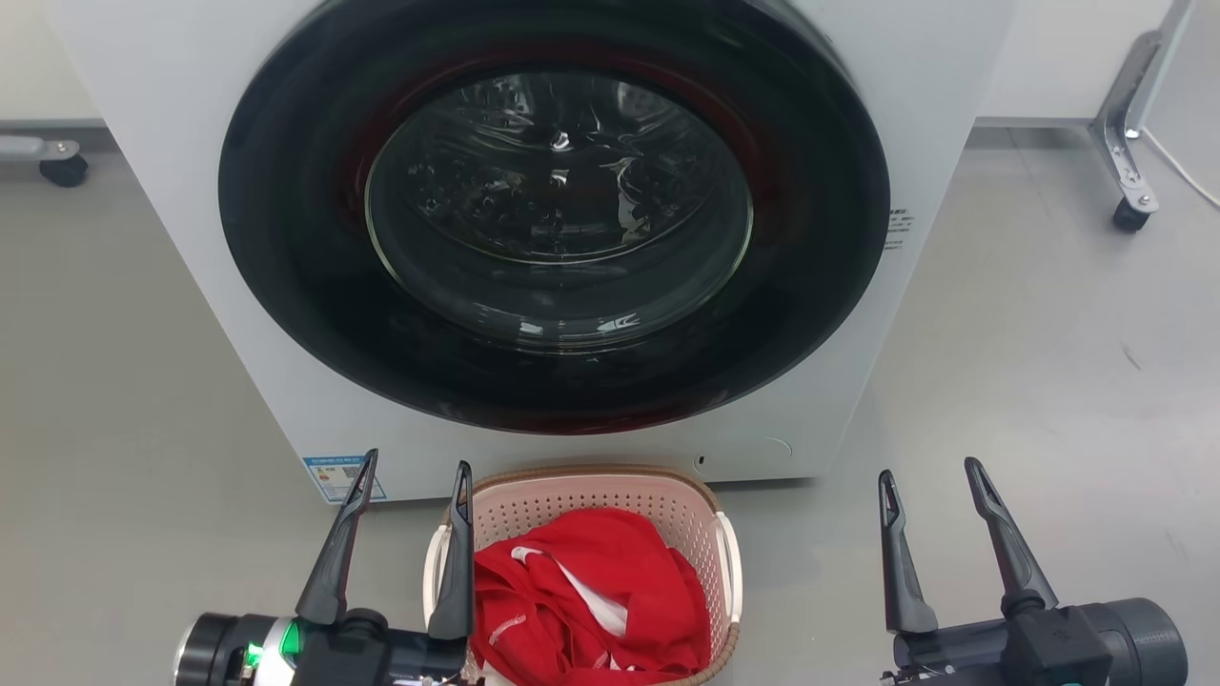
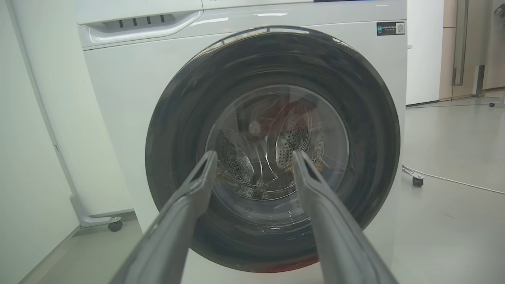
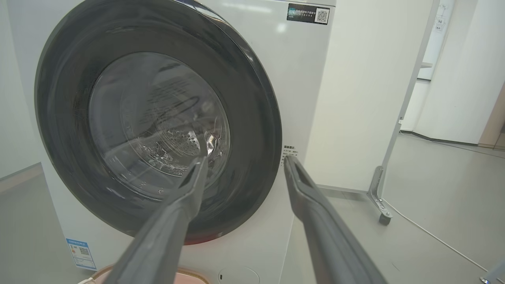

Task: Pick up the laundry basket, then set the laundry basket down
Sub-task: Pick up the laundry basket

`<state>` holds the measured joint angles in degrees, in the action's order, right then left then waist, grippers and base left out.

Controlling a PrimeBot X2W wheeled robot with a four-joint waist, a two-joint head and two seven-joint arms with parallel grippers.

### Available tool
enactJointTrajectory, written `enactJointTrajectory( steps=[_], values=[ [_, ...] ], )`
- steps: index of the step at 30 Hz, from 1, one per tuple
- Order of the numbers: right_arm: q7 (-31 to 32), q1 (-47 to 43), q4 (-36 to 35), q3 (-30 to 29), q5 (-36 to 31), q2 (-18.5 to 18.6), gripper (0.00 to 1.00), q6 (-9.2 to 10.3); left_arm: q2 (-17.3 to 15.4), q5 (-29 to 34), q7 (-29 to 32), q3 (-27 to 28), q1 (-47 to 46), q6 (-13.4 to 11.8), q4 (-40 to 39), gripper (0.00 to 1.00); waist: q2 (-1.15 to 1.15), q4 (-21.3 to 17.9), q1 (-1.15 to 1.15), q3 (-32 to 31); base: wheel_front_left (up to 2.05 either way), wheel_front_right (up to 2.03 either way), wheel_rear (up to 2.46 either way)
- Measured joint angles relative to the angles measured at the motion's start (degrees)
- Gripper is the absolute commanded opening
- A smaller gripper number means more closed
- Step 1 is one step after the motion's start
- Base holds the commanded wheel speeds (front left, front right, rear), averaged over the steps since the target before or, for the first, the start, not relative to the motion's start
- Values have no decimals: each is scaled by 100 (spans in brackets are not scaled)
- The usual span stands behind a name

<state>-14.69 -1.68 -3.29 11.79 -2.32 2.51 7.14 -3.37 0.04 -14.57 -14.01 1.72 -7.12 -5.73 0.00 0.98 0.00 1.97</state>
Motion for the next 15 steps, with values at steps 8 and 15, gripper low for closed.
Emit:
enactJointTrajectory(
  steps=[8,15],
  values=[
    [0,1,-5,-41,3,0,100,0,2,-40,0,1,-25,0,-16,100,0,32,0,252,0,0,0],
    [-1,233,22,-181,40,3,100,0,8,-103,0,-98,-344,8,137,100,0,71,0,629,0,0,0]
  ],
)
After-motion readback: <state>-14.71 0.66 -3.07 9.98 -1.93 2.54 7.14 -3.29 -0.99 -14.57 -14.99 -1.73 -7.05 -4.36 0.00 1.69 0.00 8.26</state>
